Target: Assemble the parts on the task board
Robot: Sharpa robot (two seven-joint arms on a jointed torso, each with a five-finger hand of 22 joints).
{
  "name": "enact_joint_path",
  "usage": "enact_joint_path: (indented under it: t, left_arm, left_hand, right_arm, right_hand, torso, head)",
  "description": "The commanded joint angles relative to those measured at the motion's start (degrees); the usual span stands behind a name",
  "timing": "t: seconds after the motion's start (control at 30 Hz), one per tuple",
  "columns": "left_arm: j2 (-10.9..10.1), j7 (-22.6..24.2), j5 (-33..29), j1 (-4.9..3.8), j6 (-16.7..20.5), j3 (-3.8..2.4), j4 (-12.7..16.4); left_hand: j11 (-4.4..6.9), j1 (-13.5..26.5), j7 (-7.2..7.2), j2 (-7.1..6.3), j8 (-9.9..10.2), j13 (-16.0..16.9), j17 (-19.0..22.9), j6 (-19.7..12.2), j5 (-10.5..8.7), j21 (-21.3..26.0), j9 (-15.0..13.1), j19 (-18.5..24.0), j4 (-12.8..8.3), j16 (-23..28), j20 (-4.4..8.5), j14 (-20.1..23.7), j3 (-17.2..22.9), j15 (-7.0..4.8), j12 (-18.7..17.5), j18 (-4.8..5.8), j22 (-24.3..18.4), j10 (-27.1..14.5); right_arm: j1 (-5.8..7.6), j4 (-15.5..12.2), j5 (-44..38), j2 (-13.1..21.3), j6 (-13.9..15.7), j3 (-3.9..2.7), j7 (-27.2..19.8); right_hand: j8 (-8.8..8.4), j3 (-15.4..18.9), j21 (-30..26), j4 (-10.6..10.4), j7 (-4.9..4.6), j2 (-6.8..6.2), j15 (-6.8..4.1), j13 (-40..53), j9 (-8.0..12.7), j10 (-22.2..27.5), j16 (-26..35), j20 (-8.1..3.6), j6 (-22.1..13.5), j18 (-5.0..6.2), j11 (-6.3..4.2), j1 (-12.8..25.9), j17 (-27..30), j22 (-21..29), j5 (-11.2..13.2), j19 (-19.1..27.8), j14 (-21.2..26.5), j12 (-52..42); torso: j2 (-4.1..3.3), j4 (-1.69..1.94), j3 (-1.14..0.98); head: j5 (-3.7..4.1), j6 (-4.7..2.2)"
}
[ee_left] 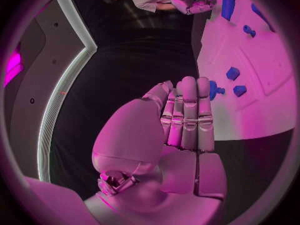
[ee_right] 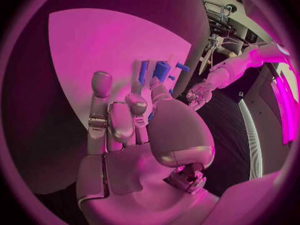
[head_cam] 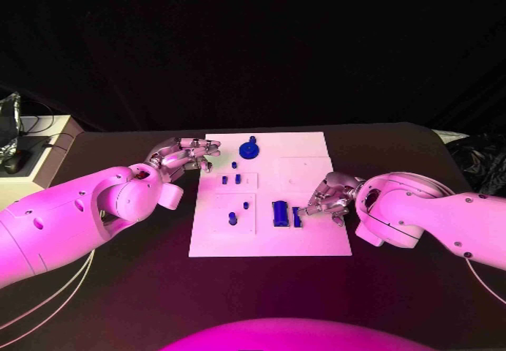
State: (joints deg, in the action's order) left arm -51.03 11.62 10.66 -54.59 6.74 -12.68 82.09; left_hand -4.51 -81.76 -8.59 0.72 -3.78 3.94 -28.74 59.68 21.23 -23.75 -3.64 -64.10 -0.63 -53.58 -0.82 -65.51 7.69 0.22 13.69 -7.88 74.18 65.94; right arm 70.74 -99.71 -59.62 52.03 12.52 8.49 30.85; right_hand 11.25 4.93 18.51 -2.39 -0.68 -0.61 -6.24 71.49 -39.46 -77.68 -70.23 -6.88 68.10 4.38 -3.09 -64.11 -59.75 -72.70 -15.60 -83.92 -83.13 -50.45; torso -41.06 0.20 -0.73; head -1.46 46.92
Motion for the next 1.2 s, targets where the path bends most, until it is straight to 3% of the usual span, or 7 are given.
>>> enact_joint_path:
  t: [0.03, 0.13, 0.33, 0.8, 1.2]
  left_arm:
    - [0.13, 0.27, 0.16, 0.01, -1.05, -0.03, 0.12]
    - [0.17, 0.27, 0.16, 0.02, -1.08, -0.03, 0.12]
    - [0.18, 0.27, 0.16, 0.03, -1.10, -0.03, 0.13]
    - [0.17, 0.27, 0.16, 0.04, -1.10, -0.03, 0.16]
    - [0.10, 0.18, 0.16, 0.06, -1.16, -0.03, 0.07]
  left_hand:
    - [0.06, 0.37, -0.01, 0.18, -0.06, -0.01, 0.08, -0.36, 0.25, 0.30, -0.08, -0.48, -0.01, 0.11, -0.10, -0.01, 0.27, 0.25, 0.26, 0.00, 0.09, -0.34]
    - [0.06, 0.37, -0.01, 0.18, -0.06, -0.01, 0.08, -0.36, 0.25, 0.30, -0.08, -0.48, -0.01, 0.11, -0.10, -0.01, 0.27, 0.25, 0.26, 0.00, 0.09, -0.34]
    - [0.06, 0.37, -0.01, 0.18, -0.06, -0.01, 0.08, -0.36, 0.25, 0.30, -0.08, -0.48, -0.01, 0.11, -0.10, -0.01, 0.27, 0.25, 0.26, 0.00, 0.09, -0.34]
    - [0.06, 0.36, -0.03, 0.16, -0.03, 0.00, 0.10, -0.45, 0.24, 0.42, -0.07, -0.52, 0.00, 0.11, -0.11, -0.01, 0.41, 0.24, 0.32, -0.01, 0.15, -0.39]
    - [0.06, 0.36, -0.03, 0.16, -0.03, 0.00, 0.10, -0.45, 0.24, 0.42, -0.07, -0.52, 0.00, 0.11, -0.11, -0.01, 0.41, 0.24, 0.32, -0.01, 0.15, -0.39]
  right_arm:
    - [0.42, -0.64, 0.85, 0.12, 2.44, -0.23, -3.10]
    - [0.76, -1.02, -0.14, -0.10, 2.63, -0.41, -3.48]
    - [0.96, -0.63, -2.45, -1.66, 2.21, -0.47, -2.87]
    - [-0.37, 0.86, -4.65, -5.16, -0.43, 0.09, -1.15]
    - [-1.02, -0.39, -5.98, -4.99, -0.20, 0.23, -1.48]
  right_hand:
    - [0.46, -0.71, 0.47, 0.95, 0.44, 0.92, -0.30, 0.32, -0.23, -0.27, -0.38, -0.26, -0.03, -0.30, -0.46, -1.50, -0.13, -0.09, 0.34, -2.68, -0.13, -0.69]
    - [1.00, -1.87, 1.68, 2.98, 0.85, 1.97, -0.50, 0.89, -0.61, -0.76, -0.76, -0.46, 0.08, -0.49, -0.70, -3.01, -0.57, -0.51, 2.82, -2.70, -0.15, -1.74]
    - [1.22, -3.22, 2.38, 4.81, 0.93, 1.46, -0.56, 1.16, -0.42, -0.97, -0.92, -0.58, 0.14, -0.62, -0.81, -2.82, -0.75, -0.83, 3.55, -2.70, -0.15, -1.90]
    - [1.58, -3.73, 2.54, 6.05, 1.15, 0.83, -0.65, 1.38, -0.34, -1.10, -0.92, -0.63, 0.59, -0.70, -0.94, -3.90, -0.79, -0.92, 4.27, -2.67, -0.14, -2.08]
    - [2.01, -4.36, 3.13, 6.33, 1.19, -0.92, -0.67, 1.64, 0.01, -1.29, -1.10, -0.71, 0.87, -0.80, -0.97, -4.69, -1.14, -1.17, 5.87, -2.73, -0.16, -2.21]
  torso:
    - [0.03, -0.02, 0.02]
    - [0.01, 0.03, 0.04]
    - [0.00, -0.04, 0.07]
    - [-0.05, 0.00, 0.02]
    - [-0.06, 0.02, -0.06]
  head:
    - [0.03, -0.16]
    - [0.05, -0.21]
    - [0.00, -0.26]
    - [0.02, -0.03]
    - [-0.20, 0.17]
